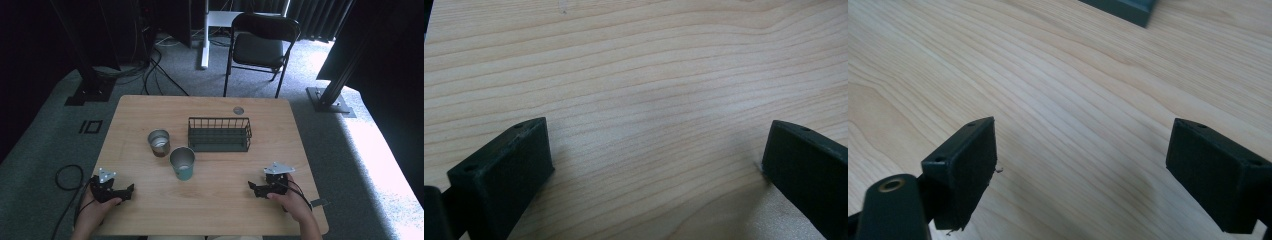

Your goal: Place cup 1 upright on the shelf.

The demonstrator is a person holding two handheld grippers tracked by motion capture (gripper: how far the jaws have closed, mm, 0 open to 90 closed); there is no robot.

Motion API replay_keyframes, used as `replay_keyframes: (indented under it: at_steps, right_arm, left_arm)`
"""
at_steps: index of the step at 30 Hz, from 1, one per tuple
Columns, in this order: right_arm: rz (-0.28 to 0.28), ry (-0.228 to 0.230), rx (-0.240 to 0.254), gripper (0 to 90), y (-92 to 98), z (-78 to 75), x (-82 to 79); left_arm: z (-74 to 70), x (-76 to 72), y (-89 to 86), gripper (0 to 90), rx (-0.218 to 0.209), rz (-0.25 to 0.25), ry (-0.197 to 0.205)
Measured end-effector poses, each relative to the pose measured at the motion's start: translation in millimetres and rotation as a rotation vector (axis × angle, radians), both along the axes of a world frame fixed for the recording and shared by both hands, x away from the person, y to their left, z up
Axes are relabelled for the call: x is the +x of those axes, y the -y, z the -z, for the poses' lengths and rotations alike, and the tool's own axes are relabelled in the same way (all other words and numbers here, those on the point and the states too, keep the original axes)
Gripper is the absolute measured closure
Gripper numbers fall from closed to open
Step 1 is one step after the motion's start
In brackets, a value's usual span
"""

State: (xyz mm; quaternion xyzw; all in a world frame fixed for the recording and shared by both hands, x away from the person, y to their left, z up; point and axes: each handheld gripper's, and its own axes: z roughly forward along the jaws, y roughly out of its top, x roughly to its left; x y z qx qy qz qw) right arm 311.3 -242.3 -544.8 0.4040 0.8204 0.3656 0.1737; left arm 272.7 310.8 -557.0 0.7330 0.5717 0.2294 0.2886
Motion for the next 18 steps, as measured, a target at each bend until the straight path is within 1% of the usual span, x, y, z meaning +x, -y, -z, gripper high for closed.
replay_keyframes:
  at_steps: [4, 15, 16, 18]
  right_arm:
    - [-0.021, 0.005, 0.012, 12.6, -10.5, -0.9, 1.9]
    - [-0.086, 0.013, 0.020, 12.6, -38.0, -3.3, 7.3]
    - [-0.086, 0.013, 0.020, 12.6, -38.0, -3.3, 7.3]
    - [-0.109, 0.014, 0.024, 12.6, -47.8, -4.5, 8.6]
  left_arm:
    - [0.0, 0.0, 0.0, 0.4, 0.000, 0.000, 0.000]
    - [0.0, 0.0, 0.0, 0.4, 0.000, 0.000, 0.000]
    - [0.0, 0.0, 0.0, 0.4, 0.000, 0.000, 0.000]
    - [0.0, 0.0, 0.0, 0.4, 0.000, 0.000, 0.000]
